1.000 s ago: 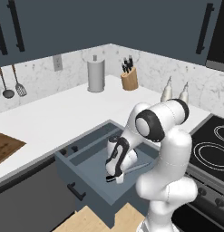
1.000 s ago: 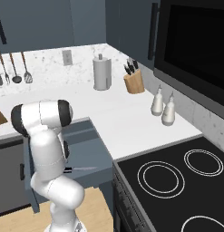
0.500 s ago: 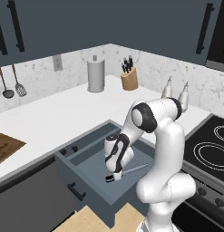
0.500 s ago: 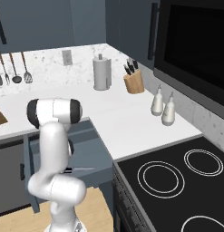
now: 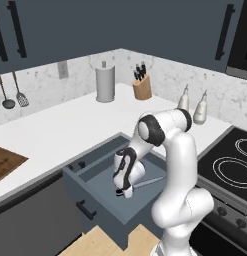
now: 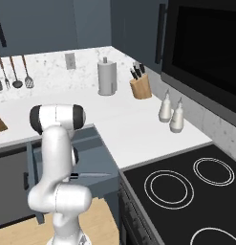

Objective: Pick up the knife from the drawer and place it on the cutting board. Then place the meat from the plate to the cutting board.

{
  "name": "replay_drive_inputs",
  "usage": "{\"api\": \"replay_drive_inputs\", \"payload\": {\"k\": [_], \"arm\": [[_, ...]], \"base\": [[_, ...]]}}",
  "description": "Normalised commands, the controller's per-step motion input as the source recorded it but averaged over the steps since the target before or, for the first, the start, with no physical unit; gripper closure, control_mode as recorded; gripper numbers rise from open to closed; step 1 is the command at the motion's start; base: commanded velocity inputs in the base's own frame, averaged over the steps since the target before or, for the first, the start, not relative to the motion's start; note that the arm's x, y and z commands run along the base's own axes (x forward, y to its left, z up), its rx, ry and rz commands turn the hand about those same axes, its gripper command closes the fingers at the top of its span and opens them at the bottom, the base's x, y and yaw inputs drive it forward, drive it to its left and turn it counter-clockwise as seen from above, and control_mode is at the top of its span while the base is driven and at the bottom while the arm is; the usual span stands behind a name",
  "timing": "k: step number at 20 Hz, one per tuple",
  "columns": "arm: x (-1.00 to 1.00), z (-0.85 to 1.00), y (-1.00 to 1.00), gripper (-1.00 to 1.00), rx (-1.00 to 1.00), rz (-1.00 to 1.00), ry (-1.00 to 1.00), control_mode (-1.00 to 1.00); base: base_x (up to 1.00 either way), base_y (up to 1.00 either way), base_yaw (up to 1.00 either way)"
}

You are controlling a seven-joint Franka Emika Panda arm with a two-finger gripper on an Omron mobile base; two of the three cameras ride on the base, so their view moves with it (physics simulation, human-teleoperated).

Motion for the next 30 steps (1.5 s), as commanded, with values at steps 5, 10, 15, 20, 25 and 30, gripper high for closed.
{"api": "replay_drive_inputs", "payload": {"k": [5, 10, 15, 20, 25, 30], "arm": [[0.11, -0.60, 0.13, 1.00, 0.00, 0.00, 0.03, -1.00], [-0.01, -0.33, 0.23, 1.00, 0.00, 0.00, 0.00, -1.00], [-0.02, 0.08, 0.46, 1.00, -0.02, 0.00, 0.00, -1.00], [-0.32, 0.58, 0.47, 1.00, 0.00, 0.00, 0.02, -1.00], [-0.48, 0.96, 0.70, 1.00, -0.02, 0.02, 0.03, -1.00], [-0.73, 1.00, 0.13, 1.00, 0.00, 0.02, 0.00, -1.00]], "base": [[0.00, 0.00, 0.00], [0.00, 0.00, 0.00], [0.00, 0.00, 0.00], [0.00, 0.00, 0.00], [0.00, 0.00, 0.00], [0.00, 0.00, 0.00]]}}
